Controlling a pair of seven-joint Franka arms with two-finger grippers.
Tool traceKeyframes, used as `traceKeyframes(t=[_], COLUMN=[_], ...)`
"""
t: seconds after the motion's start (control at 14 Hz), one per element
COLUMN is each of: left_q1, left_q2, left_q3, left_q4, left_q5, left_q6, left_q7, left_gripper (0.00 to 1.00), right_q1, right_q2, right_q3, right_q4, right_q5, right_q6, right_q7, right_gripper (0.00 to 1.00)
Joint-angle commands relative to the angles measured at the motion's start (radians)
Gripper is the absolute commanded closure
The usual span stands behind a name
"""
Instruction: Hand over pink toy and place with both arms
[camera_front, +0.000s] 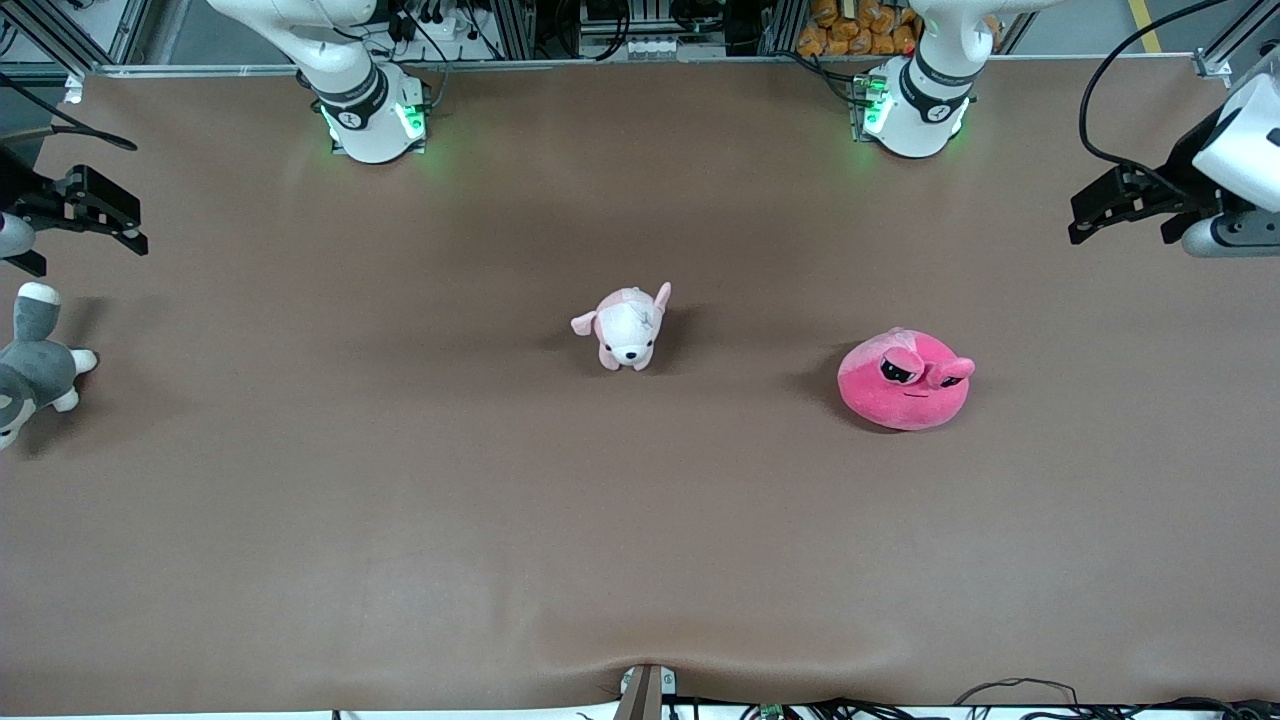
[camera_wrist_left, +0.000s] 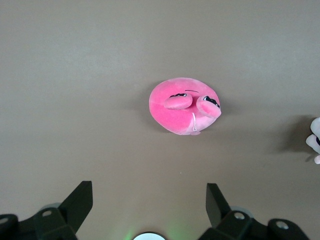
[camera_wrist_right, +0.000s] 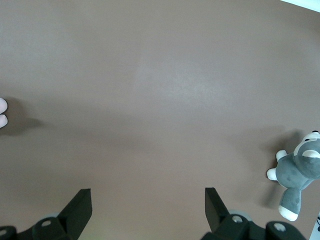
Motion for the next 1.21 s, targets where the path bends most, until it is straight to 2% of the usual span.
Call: traceKeyframes(t=[0.0, 1.14], left_q1=[0.001, 0.002], left_q2=[0.01, -0.001], left_q3=[0.0, -0.002], left_q4=[0.022, -0.028], left_q5=[-0.012, -0.006], left_q6=[-0.011, -0.005], left_q7=[0.018, -0.001], left_gripper=[0.0, 0.0], right_q1=[-0.006, -0.01], right_q2=[0.009, 0.01], right_q3=[0.001, 0.0], right_q4=[0.016, 0.01], right_q5=[0.006, 0.0], right_q6=[-0.012, -0.011], right_q7=[-0.011, -0.009], right_gripper=[0.0, 0.0])
